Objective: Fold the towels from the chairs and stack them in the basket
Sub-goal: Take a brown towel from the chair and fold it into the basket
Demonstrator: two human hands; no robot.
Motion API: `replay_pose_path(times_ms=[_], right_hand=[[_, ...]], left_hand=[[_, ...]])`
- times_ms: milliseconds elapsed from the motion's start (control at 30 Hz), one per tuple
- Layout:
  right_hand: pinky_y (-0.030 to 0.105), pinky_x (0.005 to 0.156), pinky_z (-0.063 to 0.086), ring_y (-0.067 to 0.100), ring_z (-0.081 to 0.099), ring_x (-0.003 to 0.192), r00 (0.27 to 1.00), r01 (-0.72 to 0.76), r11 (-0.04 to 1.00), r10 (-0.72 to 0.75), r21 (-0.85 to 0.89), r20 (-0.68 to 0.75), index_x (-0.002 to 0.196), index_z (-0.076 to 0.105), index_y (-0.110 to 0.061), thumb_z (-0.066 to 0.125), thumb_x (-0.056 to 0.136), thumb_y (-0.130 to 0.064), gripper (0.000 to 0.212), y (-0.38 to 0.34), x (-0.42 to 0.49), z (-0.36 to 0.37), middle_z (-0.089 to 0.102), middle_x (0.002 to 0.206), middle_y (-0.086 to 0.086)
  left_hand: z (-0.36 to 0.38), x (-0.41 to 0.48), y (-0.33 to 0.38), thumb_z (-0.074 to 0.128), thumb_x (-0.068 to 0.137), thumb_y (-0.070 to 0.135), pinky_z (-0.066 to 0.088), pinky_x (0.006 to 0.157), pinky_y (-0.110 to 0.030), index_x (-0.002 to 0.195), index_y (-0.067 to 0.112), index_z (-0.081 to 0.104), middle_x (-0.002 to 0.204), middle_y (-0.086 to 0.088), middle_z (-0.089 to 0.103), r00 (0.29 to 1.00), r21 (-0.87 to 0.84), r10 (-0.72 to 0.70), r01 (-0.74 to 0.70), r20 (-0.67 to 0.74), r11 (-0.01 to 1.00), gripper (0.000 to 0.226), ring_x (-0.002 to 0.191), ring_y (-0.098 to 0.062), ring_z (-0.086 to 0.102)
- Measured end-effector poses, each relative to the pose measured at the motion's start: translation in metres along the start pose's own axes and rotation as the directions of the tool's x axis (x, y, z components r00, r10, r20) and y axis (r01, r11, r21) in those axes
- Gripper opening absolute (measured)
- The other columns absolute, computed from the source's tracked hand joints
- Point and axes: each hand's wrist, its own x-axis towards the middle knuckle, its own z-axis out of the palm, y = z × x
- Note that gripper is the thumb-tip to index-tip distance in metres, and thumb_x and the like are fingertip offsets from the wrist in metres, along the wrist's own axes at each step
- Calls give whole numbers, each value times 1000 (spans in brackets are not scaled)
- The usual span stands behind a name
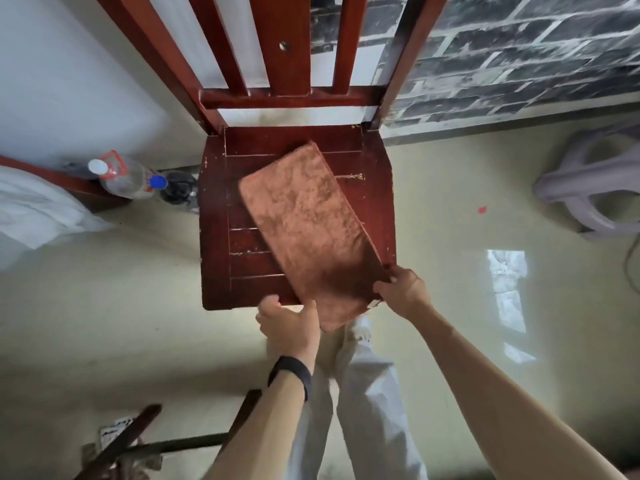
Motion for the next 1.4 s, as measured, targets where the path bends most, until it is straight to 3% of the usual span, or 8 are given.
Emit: replay_pose_path(times_ms=[67,200,300,767,1000,1100,1233,1400], right_hand=[[28,75,46,25,63,90,998,-42,990,36,135,47,106,70,-18,69,83,-22,23,11,-6,8,72,96,5],[27,62,48,16,64,73,986,-112,910,53,399,156,94,70,-19,75,85,-22,11,33,-9,17,72,85,3],[26,66,49,13,63,73,979,-100,873,0,477,204,98,72,-17,77,85,-26,17,49,-6,19,73,89,4],[35,72,57,18,61,62,973,-197,785,81,587,217,112,59,-11,74,89,-15,28,92,-109,29,64,74,9],[33,74,57,21,68,72,989,-27,735,-81,677,127,99,72,-13,65,88,-14,13,41,-125,7,72,87,10],[37,86,57,18,71,90,978,131,813,-200,568,60,103,76,-18,65,65,-22,39,10,-97,-9,77,94,2],[35,84,55,20,69,92,958,274,930,-241,244,-155,102,75,-24,67,82,-43,28,-26,-46,-14,74,98,1],[26,81,44,17,61,91,940,301,938,-262,172,-219,107,62,-21,57,99,-42,23,-66,8,-7,66,102,-1]], left_hand=[[4,-11,-26,79,70,31,47,93,-42,123,12,57,121,-11,61,932,-59,-306,323,196,945,60,106,-32,58],[6,-1,-49,73,84,31,46,98,-40,102,20,67,113,-8,69,807,-108,-286,393,517,913,22,100,-22,62],[-3,7,-60,78,76,37,46,86,-34,88,22,70,89,5,70,843,-143,-197,305,501,942,21,91,-18,60],[-81,-79,-64,73,89,17,44,59,-26,105,18,53,101,-8,67,901,-298,-226,346,371,890,25,65,-19,64],[-118,-72,-32,57,93,14,41,67,-29,108,24,72,97,-2,76,859,-317,-71,262,507,911,23,75,-15,68],[-124,-33,-2,67,88,17,43,70,-28,106,22,73,92,-3,77,834,-126,83,-16,545,992,20,81,-15,66],[-105,28,38,68,88,43,46,71,-26,91,23,73,85,8,69,854,103,315,-389,415,916,21,79,-7,63],[-65,87,63,57,94,50,49,80,-32,109,17,69,95,5,69,866,55,282,-332,412,942,37,94,-19,66]])
